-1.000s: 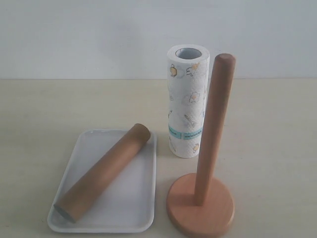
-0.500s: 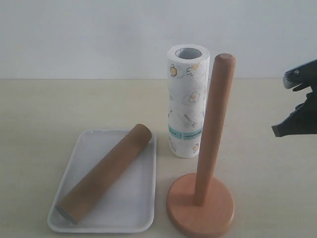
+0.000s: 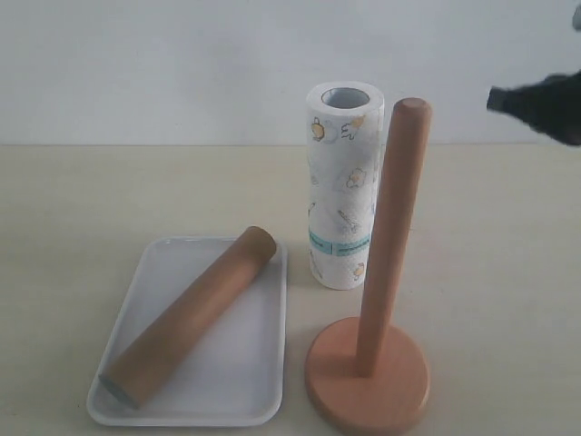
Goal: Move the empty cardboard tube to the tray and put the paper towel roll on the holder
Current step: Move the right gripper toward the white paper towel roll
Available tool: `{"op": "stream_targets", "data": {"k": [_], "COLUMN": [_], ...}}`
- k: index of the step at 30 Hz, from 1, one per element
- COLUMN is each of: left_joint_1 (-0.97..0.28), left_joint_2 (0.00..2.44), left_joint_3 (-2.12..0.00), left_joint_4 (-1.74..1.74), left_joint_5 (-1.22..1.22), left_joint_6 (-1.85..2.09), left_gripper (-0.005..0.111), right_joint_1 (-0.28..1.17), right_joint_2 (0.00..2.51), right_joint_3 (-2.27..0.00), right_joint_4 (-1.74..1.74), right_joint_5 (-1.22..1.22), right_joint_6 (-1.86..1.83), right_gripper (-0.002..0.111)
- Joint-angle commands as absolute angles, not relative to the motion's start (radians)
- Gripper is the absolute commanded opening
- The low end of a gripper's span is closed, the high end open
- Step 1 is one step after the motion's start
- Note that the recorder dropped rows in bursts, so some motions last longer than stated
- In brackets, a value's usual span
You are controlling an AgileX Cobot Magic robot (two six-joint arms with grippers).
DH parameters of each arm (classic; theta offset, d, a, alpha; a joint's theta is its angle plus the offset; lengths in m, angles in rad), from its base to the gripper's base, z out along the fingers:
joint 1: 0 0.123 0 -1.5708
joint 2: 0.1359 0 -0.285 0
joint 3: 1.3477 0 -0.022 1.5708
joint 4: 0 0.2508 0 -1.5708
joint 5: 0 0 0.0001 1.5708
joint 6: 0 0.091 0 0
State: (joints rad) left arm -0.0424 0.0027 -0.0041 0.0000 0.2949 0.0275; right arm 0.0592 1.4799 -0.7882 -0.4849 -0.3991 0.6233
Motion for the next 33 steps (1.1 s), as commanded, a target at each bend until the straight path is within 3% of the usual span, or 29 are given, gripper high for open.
{"op": "stream_targets", "data": {"k": [1, 3, 4, 6, 15, 18, 21, 26, 27, 28, 33], "left_joint_1": [-0.04, -0.04, -0.04, -0.04, -0.04, -0.04, -0.04, -0.04, -0.04, -0.04, -0.04], "left_joint_2": [0.0, 0.0, 0.0, 0.0, 0.0, 0.0, 0.0, 0.0, 0.0, 0.0, 0.0], "left_joint_3": [0.0, 0.0, 0.0, 0.0, 0.0, 0.0, 0.0, 0.0, 0.0, 0.0, 0.0], "left_joint_4": [-0.01, -0.01, -0.01, -0.01, -0.01, -0.01, -0.01, -0.01, -0.01, -0.01, -0.01], "left_joint_5": [0.297, 0.297, 0.297, 0.297, 0.297, 0.297, 0.297, 0.297, 0.297, 0.297, 0.297], "left_joint_6": [0.02, 0.02, 0.02, 0.02, 0.02, 0.02, 0.02, 0.02, 0.02, 0.02, 0.02], "left_gripper": [0.005, 0.005, 0.005, 0.005, 0.005, 0.005, 0.005, 0.005, 0.005, 0.005, 0.005], "right_joint_1": [-0.073, -0.169, -0.216, -0.271, -0.202, -0.177, -0.159, -0.141, -0.141, -0.141, -0.141], "right_joint_2": [1.53, 1.59, 1.64, 1.721, 1.882, 1.911, 1.933, 1.941, 1.941, 1.941, 1.943], "right_joint_3": [-0.966, -1.072, -1.124, -1.152, -1.105, -1.105, -1.105, -1.105, -1.105, -1.105, -1.105], "right_joint_4": [-1.067, -1.503, -1.683, -1.744, -1.744, -1.744, -1.744, -1.744, -1.744, -1.744, -1.744], "right_joint_5": [-0.636, -0.75, -0.938, -1.221, -1.221, -1.221, -1.221, -1.221, -1.221, -1.221, -1.221], "right_joint_6": [1.182, 1.471, 1.518, 1.428, 1.332, 1.332, 1.355, 1.358, 1.359, 1.362, 1.274], "right_gripper": [0.0, 0.0, 0.0, 0.0, 0.0, 0.006, 0.026, 0.091, 0.1, 0.105, 0.105]}}
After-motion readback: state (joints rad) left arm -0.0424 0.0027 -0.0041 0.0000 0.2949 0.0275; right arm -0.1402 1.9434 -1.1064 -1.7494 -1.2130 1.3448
